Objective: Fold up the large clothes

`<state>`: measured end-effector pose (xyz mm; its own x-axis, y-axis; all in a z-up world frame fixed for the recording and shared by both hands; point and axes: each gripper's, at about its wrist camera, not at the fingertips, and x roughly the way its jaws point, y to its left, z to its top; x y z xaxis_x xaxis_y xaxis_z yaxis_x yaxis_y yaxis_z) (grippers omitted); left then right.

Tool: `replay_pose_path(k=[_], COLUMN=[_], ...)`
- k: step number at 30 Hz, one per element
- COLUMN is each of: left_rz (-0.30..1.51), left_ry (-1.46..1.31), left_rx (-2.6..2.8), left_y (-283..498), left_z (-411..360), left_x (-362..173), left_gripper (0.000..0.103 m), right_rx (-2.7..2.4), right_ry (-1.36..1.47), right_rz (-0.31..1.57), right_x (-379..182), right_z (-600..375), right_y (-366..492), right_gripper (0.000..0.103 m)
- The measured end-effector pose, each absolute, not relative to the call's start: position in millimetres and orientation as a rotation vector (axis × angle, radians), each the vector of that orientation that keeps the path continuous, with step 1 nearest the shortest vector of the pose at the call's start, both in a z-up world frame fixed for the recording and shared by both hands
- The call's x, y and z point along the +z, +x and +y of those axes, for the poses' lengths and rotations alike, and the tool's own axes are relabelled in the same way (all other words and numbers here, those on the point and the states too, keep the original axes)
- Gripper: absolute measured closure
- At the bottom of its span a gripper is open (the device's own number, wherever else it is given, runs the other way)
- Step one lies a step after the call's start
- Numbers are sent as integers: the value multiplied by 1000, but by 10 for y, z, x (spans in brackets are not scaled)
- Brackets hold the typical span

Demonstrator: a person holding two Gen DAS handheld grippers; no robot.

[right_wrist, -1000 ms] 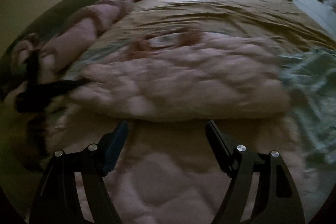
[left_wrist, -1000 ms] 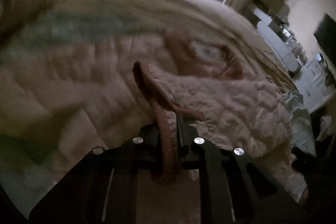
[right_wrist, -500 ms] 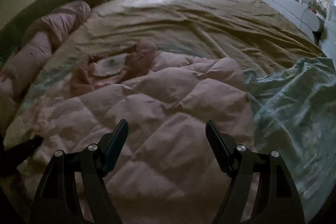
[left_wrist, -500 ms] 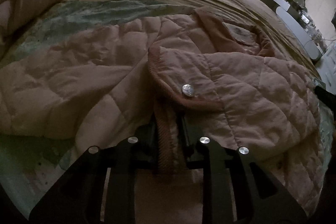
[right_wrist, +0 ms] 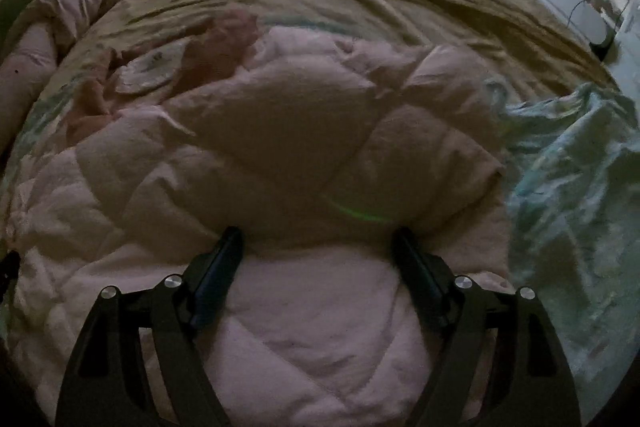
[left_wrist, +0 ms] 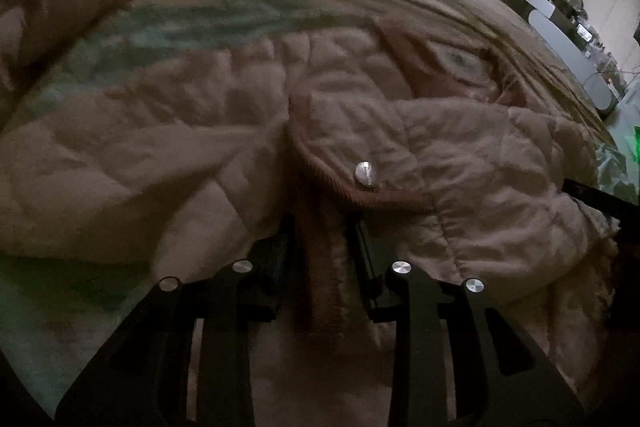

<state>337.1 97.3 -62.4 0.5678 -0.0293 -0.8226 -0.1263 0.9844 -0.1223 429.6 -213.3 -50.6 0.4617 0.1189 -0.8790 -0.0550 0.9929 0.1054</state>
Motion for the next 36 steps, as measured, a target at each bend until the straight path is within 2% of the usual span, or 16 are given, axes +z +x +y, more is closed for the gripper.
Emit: replay_pose_path(k=[4,7,12,14,16,22,25,28,30,32,36], left_rz=[857,863,995,1047,1047,1027,1003,979,961,946,915], left_ry=[-149,-157,-150,-159,-214,-229,-241,-236,-237,-250,-264], left_rx=[73,-29,-79,-63,-74,-83,-88,-75,-64,-42,-27], left_y=[3208,3203,3359,3397,3378,3288,3171,3071,3014,2944,2796], left_z=[895,683,513,546,620,618,638,667,700,752,842], left_x=[-274,-154,-481,-705,-803,-699,-565,-449,-385,-325,-208], left_gripper=[76,73,71,62,62,62,54,39,32,12,9], right_rx=[251,347,372,353,346,338,363,370,383,387,404], right_ry=[71,17,-34,-36,-26,-16,38,87,119,135,150], right_rz=[974,996,1061,1094,1098,1095,1061,1010,977,968,936], right_x=[-149,-160,-370,-508,-582,-614,-465,-319,-216,-144,13], right_z=[-1880,-1556,-1292,-1282,-1255,-1269,-1342,-1404,-1444,-1474,-1477], right_y=[3968,3817,3809,3826,3837,3840,3705,3536,3418,3347,3216], right_gripper=[26,27,26,22,21,20,19,10,8,7,5])
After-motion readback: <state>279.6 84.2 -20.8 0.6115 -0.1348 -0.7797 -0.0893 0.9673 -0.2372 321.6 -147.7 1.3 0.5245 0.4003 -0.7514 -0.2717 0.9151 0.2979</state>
